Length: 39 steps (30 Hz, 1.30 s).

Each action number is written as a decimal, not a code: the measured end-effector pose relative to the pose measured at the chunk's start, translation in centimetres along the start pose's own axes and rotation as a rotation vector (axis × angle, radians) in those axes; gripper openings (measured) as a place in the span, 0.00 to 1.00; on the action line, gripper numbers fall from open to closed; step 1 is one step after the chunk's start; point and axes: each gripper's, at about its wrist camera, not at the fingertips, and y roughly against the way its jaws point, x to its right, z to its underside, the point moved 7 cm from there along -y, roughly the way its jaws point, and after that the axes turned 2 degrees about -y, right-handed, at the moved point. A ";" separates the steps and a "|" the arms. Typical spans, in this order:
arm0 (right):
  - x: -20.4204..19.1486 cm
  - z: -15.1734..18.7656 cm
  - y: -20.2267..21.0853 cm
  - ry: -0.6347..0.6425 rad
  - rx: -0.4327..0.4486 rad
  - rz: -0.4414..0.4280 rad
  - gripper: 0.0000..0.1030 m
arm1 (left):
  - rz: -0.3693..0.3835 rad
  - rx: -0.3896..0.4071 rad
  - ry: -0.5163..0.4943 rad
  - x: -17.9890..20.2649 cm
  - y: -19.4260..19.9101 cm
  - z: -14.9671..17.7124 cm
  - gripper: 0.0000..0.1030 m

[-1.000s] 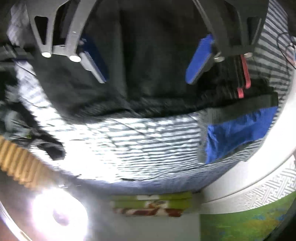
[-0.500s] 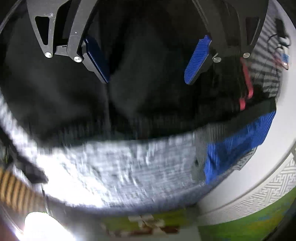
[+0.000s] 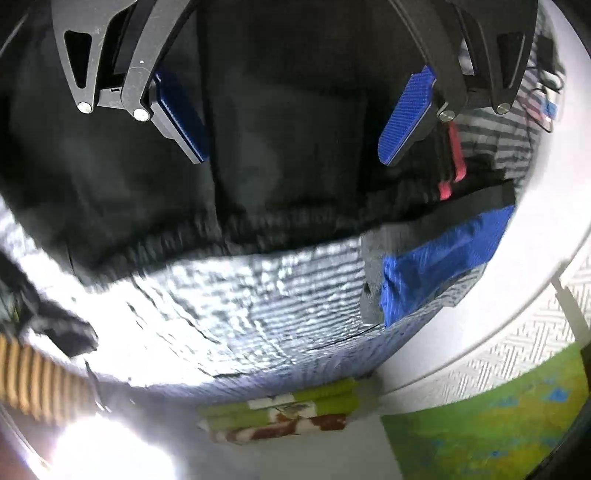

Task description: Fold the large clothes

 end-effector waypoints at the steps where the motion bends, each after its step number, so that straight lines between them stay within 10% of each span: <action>1: -0.3 -0.2 0.2 -0.005 0.007 -0.008 0.05 | -0.002 0.000 0.013 0.0 -0.9 -0.9 0.92; 8: -2.7 -1.0 1.1 0.018 0.023 -0.029 0.04 | 0.001 -0.114 0.036 0.3 -5.9 -1.8 0.95; 21: -10.7 -1.5 2.4 0.098 0.053 -0.104 0.03 | 0.046 -0.124 0.160 -5.0 0.6 9.0 0.96; 26: -15.2 -1.2 1.8 0.157 0.051 -0.110 0.03 | -0.056 -0.035 0.207 -10.1 4.7 9.2 0.94; 39: -27.8 2.8 -13.6 0.403 -0.115 -0.038 0.03 | -0.200 -0.019 0.505 -26.0 6.7 13.5 0.94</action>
